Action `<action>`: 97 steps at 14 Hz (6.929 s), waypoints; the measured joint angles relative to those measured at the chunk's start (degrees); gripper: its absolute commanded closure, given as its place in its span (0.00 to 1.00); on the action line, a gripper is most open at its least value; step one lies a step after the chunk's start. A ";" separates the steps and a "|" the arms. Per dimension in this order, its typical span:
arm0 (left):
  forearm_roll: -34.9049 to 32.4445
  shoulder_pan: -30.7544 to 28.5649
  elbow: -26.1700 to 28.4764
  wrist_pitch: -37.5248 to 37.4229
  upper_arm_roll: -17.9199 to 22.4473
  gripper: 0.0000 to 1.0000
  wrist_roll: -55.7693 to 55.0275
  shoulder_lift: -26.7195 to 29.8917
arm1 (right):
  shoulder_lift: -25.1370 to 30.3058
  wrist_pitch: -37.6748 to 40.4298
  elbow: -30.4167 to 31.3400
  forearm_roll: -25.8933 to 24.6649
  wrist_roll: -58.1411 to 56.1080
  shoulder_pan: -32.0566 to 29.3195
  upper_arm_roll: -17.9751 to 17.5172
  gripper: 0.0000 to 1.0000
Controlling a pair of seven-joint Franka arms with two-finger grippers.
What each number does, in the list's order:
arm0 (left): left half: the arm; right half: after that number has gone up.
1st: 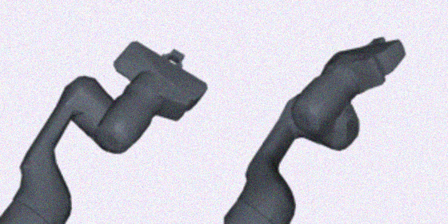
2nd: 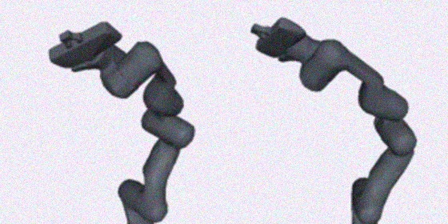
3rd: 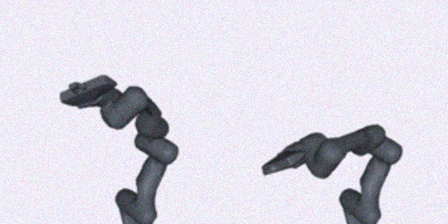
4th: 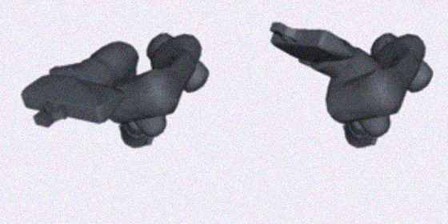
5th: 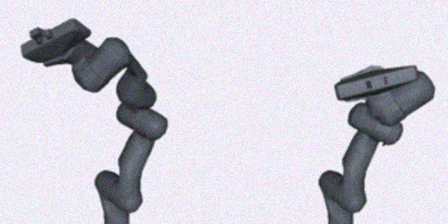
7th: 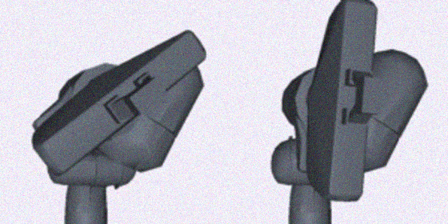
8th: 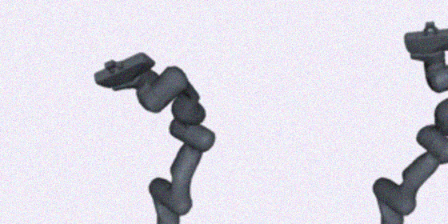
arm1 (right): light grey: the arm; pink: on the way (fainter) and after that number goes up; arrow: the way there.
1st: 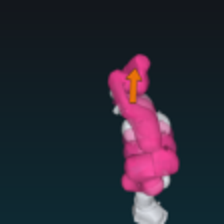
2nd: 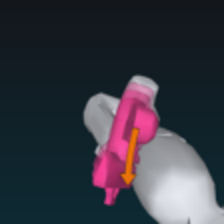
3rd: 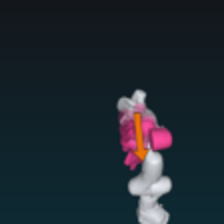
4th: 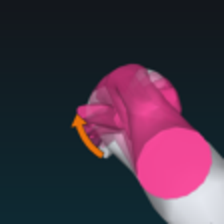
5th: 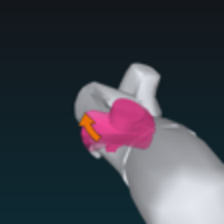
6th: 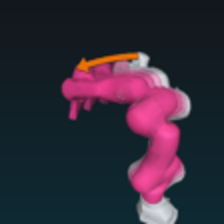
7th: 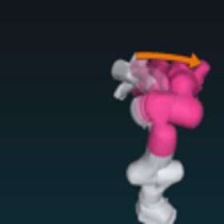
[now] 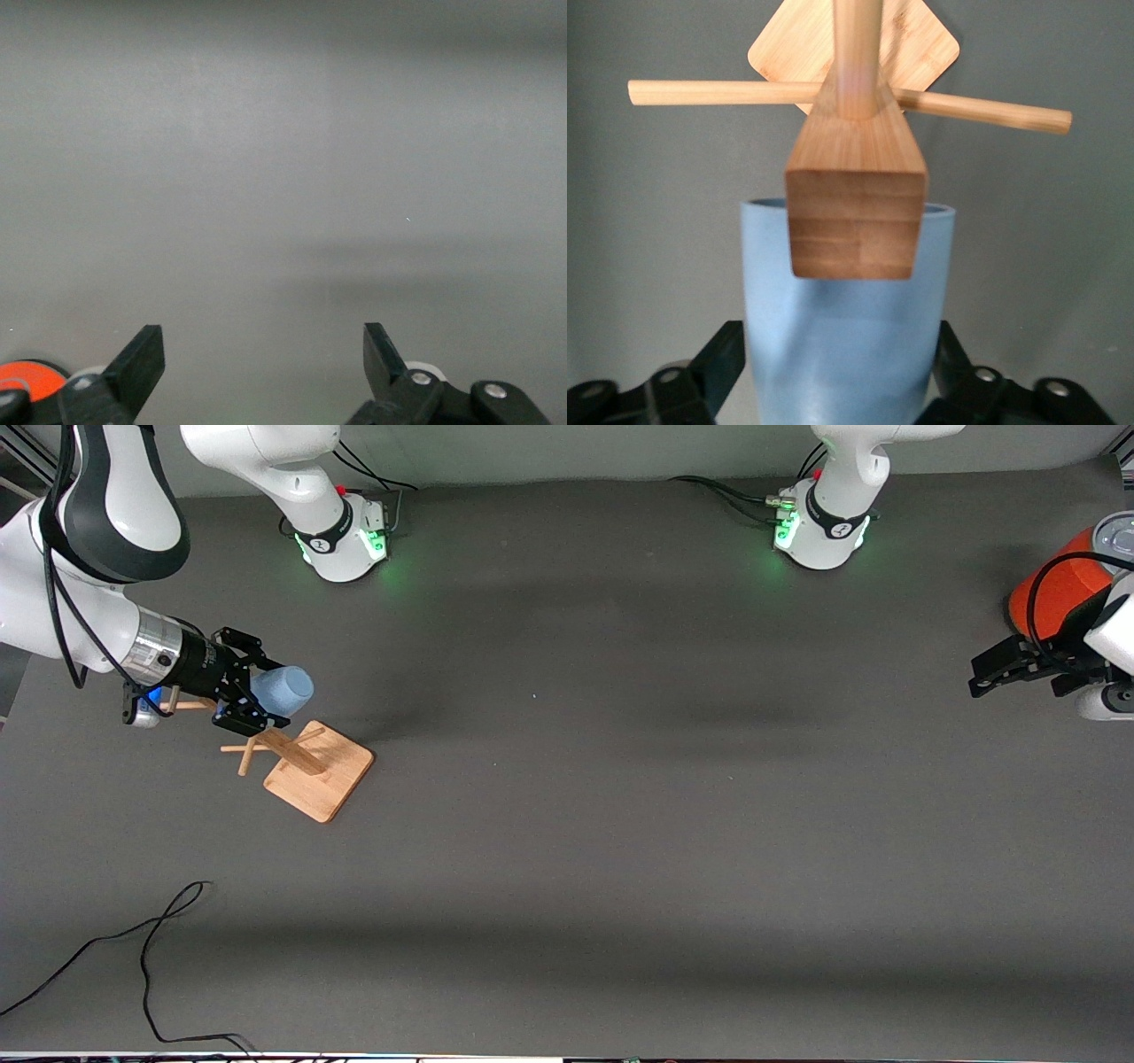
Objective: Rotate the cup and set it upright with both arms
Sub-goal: 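Close the right gripper around the blue cup's base on the peg, then pull the blue cup off the peg with the right gripper, then lay the blue cup on its side and open the right gripper, then move the left gripper to the cup while the right gripper withdraws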
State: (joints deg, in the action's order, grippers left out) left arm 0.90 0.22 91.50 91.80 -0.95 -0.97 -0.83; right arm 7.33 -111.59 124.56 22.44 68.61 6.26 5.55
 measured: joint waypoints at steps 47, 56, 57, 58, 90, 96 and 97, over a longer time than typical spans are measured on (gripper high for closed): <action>0.01 0.00 -0.13 -0.01 -0.01 0.00 -0.01 -0.04 | -50.32 -18.73 -28.63 -52.56 87.30 19.10 -38.95 0.37; 0.01 0.00 -0.13 -0.11 -0.01 0.00 -0.02 -0.05 | -57.49 -18.76 -35.50 -53.36 87.43 20.80 -38.68 0.00; 0.01 0.00 -0.13 -0.11 -0.01 0.00 -0.02 -0.05 | -57.85 -18.76 -35.79 -53.38 87.44 20.85 -38.67 0.00; 0.01 0.00 -0.13 -0.11 -0.01 0.00 -0.02 -0.05 | -57.97 -18.76 -36.02 -53.45 87.44 20.86 -38.62 0.00; -7.35 30.94 -3.88 2.97 -2.43 0.00 -45.09 -11.83 | -21.24 11.01 -43.65 -22.79 -21.57 -6.95 -25.29 0.00; -8.57 36.74 -16.97 2.94 -2.32 0.00 -65.63 -27.96 | -11.16 11.90 -35.21 -20.62 -44.63 -6.80 -13.27 0.00; -8.84 37.72 -18.37 2.89 -2.31 0.00 -66.75 -30.12 | -10.44 11.98 -34.38 -20.57 -46.99 -6.83 -11.48 0.00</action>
State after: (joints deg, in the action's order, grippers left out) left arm -7.94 37.94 73.12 94.69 -3.26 -67.72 -30.96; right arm -3.12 -99.61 90.18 1.87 21.63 -0.57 -5.92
